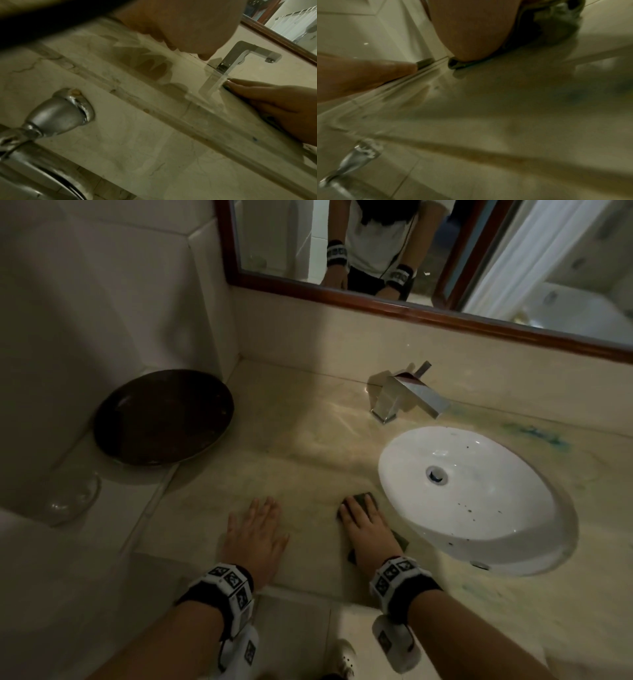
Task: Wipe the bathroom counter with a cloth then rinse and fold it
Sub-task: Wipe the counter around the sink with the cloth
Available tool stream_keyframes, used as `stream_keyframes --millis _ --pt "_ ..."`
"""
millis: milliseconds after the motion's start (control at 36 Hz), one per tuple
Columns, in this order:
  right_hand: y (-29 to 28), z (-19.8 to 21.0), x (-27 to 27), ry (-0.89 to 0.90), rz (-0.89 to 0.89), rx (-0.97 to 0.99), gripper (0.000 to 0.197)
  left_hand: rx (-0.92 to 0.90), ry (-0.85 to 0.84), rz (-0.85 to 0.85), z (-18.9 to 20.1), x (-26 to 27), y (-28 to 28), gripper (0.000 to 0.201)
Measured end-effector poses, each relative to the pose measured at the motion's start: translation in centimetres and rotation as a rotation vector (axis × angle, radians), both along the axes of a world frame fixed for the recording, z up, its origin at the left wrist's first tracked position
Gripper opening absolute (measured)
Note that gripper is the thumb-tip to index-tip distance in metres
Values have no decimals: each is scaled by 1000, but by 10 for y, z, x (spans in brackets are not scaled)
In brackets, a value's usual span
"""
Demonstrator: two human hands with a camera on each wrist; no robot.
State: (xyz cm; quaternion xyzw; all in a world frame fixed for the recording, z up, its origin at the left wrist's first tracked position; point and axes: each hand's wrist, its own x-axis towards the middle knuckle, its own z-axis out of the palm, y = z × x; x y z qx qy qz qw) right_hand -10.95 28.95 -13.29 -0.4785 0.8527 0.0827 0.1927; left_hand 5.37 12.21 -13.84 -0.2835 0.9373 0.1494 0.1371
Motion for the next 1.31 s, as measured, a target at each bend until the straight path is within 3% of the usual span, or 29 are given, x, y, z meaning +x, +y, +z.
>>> stream_keyframes --millis 222,361,417,556,694,750,806,917,1056,1306 --pt "24 12 -52 158 -257 73 78 -2 3 35 5 13 -11 95" --pt "32 20 -76 108 -543 84 80 5 24 62 2 23 -18 95" --pt "21 33 -71 95 -527 21 82 4 29 63 1 24 -21 95" --pt "-34 53 -23 29 -285 -189 80 -5 10 53 2 18 -25 96" --pt "-81 23 33 -123 5 -151 87 -10 27 74 3 13 -27 96" --pt "-86 6 55 -138 51 -117 76 -35 8 66 1 15 -31 95" --pt "-83 -9 62 -117 13 -157 61 -46 4 61 0 17 -35 94" --pt "-70 -16 49 -92 52 -198 57 -48 -15 56 -3 23 -39 93" --pt "-43 -15 17 -43 -53 -202 64 -18 -9 53 -7 25 -43 93" --pt "0 -7 -37 -28 -411 -217 76 6 34 73 -2 29 -47 94"
